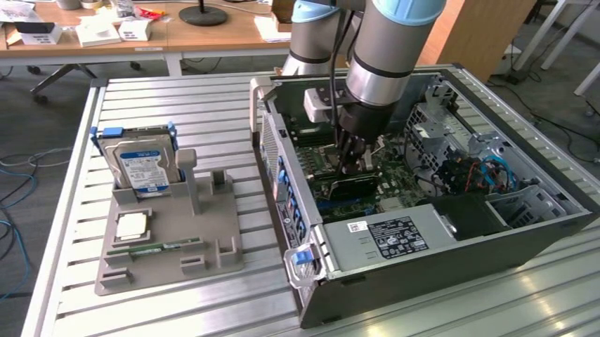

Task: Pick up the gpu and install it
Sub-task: 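Press down on the gpu until it lock into place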

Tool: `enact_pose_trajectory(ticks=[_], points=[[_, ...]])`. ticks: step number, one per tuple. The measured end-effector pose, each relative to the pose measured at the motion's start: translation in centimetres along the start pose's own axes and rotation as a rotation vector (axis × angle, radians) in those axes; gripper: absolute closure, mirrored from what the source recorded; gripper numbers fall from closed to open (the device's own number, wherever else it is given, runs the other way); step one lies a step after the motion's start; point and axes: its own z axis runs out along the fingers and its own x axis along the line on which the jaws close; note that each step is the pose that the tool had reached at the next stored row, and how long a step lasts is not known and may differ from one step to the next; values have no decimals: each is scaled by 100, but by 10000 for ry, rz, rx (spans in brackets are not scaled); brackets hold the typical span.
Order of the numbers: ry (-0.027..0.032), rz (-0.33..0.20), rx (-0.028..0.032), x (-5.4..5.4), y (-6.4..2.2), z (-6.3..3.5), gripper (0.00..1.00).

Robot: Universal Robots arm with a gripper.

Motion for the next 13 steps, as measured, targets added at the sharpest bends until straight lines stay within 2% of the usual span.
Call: enact_pose_trajectory(ticks=[13], points=[[1,0,1,1,1,11,89]])
